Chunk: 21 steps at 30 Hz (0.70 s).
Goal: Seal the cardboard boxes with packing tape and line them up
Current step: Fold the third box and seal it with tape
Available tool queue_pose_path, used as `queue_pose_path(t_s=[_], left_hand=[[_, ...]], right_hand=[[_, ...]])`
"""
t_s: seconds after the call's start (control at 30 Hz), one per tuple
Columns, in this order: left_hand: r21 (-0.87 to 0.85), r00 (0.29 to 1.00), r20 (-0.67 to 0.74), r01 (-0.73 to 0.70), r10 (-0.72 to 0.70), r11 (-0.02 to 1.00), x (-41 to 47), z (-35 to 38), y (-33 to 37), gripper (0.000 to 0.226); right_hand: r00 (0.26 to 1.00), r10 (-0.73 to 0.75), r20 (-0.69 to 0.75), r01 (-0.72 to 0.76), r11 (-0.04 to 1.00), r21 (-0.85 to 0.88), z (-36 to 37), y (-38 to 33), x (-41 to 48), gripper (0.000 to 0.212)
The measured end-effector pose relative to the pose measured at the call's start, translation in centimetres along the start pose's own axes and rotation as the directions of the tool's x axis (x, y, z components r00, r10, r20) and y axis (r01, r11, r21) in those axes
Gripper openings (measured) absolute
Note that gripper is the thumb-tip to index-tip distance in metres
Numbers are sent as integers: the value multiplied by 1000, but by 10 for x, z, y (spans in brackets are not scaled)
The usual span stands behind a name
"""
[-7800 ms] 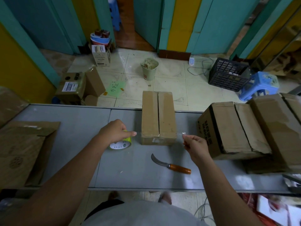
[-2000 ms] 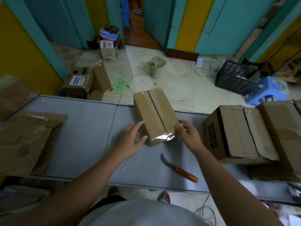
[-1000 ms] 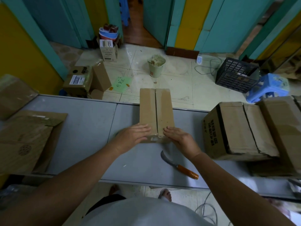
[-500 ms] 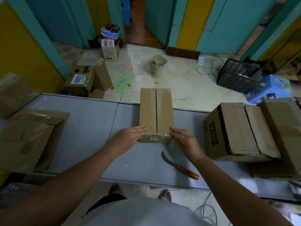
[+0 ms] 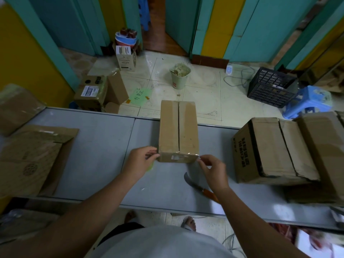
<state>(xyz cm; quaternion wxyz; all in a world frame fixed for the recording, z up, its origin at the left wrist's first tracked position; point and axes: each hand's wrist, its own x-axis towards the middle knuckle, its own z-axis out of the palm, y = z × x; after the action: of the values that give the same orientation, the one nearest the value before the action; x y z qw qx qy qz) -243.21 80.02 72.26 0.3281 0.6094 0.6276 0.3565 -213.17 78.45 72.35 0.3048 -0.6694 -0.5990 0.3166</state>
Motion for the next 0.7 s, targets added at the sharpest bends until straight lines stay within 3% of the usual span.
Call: queue_pose_path(t_s=[0.5, 0.7], left_hand=[[198, 989, 95, -131, 114, 971, 9, -14, 4, 15], [128, 986, 162, -69, 48, 989, 10, -22, 7, 33]], right_hand=[[989, -138, 51, 146, 971, -191, 0, 3, 11, 15], [980, -107, 166, 125, 987, -103, -7, 11, 8, 23]])
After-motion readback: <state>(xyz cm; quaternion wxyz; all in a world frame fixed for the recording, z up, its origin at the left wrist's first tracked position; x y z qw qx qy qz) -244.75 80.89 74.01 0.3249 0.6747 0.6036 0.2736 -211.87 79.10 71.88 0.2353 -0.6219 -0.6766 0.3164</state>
